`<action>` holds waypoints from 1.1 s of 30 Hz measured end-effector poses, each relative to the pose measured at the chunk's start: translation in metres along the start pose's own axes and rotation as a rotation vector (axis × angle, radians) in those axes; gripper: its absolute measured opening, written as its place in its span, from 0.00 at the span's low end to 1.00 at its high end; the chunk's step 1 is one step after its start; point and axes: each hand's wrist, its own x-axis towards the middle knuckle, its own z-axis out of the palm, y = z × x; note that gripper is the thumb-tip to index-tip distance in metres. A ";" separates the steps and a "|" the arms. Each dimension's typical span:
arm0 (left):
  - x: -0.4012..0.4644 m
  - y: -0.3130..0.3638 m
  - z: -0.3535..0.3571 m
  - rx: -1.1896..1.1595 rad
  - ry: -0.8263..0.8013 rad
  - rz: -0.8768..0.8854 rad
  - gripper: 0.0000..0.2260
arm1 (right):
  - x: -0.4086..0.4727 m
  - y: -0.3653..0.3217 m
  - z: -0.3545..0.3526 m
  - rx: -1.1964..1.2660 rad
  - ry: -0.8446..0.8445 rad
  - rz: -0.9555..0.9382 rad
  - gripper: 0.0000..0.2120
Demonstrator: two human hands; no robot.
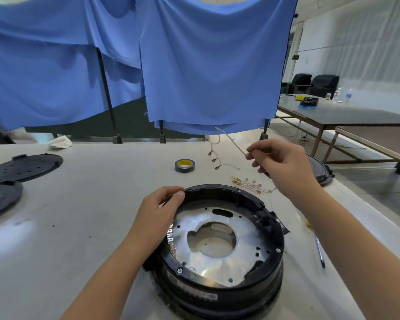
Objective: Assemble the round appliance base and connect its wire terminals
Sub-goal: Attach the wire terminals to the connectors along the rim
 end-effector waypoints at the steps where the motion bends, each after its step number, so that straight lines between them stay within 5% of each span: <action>1: -0.001 0.000 0.000 -0.005 -0.003 -0.003 0.08 | -0.006 -0.004 0.002 0.053 -0.036 0.013 0.12; 6: -0.004 0.002 -0.001 0.002 0.038 0.075 0.18 | -0.031 -0.017 0.006 0.354 -0.194 0.144 0.11; 13: -0.011 0.008 -0.002 0.067 0.160 0.236 0.09 | -0.043 -0.011 -0.007 0.512 -0.374 0.240 0.08; 19: -0.016 0.012 -0.002 0.123 0.214 0.362 0.07 | -0.047 -0.003 -0.020 0.212 -0.453 0.290 0.05; 26: -0.023 0.021 -0.004 0.195 0.338 0.574 0.09 | -0.043 -0.023 -0.008 -0.028 -0.269 0.211 0.12; 33: -0.027 0.021 0.002 0.305 0.316 0.736 0.10 | -0.035 -0.034 0.049 -0.034 -0.519 0.412 0.16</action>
